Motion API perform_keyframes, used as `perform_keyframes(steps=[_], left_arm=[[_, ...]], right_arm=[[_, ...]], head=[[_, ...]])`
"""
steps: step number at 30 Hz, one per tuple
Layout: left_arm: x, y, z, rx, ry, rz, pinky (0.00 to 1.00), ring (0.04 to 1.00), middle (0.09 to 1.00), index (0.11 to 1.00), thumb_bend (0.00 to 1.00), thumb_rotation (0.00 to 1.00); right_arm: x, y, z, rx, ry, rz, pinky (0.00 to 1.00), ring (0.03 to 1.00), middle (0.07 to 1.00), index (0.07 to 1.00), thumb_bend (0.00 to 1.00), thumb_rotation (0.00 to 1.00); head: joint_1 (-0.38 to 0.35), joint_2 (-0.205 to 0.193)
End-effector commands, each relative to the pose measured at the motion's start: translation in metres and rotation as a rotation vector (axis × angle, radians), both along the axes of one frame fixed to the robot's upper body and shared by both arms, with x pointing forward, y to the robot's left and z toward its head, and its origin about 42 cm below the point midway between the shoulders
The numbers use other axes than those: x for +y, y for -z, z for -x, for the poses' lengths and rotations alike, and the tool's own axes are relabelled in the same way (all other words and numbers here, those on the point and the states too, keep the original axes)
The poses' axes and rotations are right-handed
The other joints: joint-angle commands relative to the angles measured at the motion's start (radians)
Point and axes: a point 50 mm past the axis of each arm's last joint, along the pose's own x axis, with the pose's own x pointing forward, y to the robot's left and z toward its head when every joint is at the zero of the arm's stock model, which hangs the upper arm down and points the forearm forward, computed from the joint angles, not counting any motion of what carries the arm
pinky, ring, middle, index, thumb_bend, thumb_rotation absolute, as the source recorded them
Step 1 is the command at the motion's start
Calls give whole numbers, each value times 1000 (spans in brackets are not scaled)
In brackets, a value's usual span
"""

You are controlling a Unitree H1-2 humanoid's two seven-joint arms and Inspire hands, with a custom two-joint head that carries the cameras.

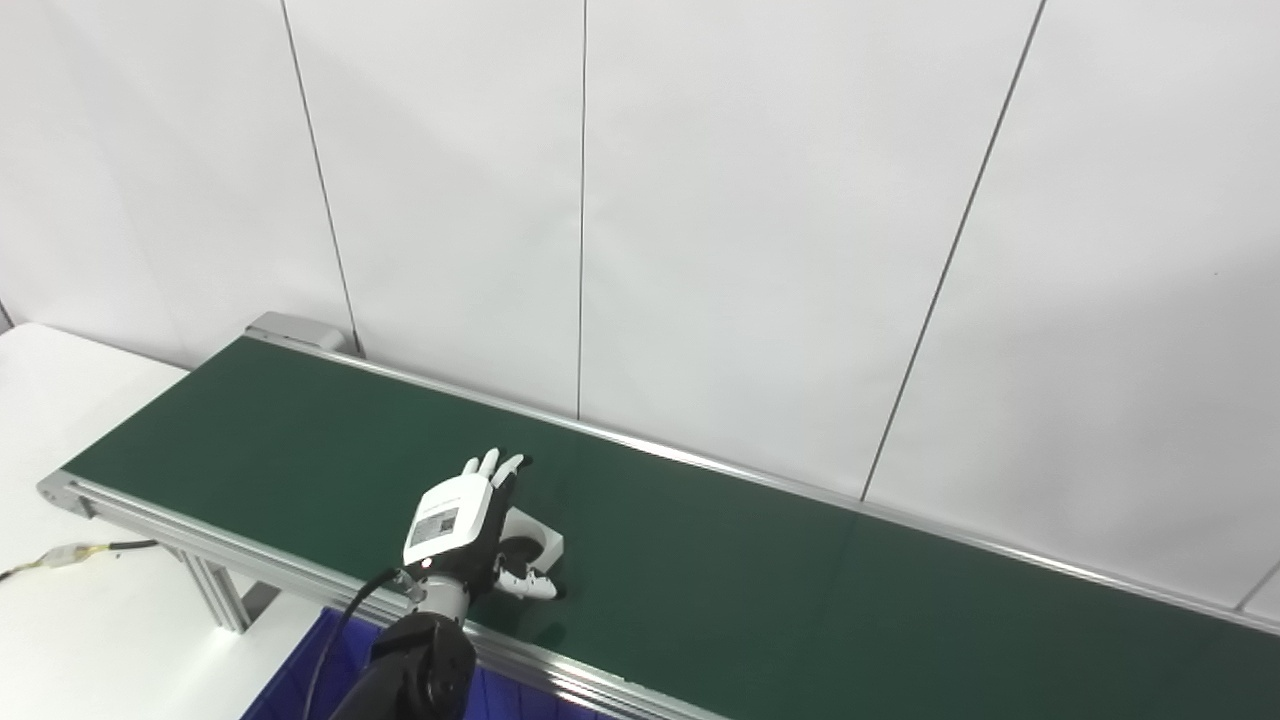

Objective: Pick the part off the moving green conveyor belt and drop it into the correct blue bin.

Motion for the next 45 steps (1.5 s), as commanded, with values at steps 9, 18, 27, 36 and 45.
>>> perform_keyframes(steps=[9,18,27,36,45], left_arm=[[-15,-7,-22,-76,3,-22,773,896,960,881,655,11],[-23,5,-27,-37,30,3,563,674,825,803,572,0],[-22,7,-26,81,20,46,317,453,514,557,497,0],[-19,0,-23,56,30,96,280,398,480,508,497,0],[-26,-28,-2,-165,83,184,330,410,510,498,497,0]], right_arm=[[3,-12,-1,-81,-10,-29,667,806,876,931,918,32],[4,-16,1,-92,-2,-29,660,798,867,929,917,31],[6,-15,-1,-99,1,-40,675,805,869,931,916,36],[7,-13,-3,-100,2,-58,686,810,873,935,910,20],[7,-15,-4,-97,7,-55,678,809,872,934,909,42]], head=[[-3,6],[-3,16],[1,13],[-3,11],[-17,26]])
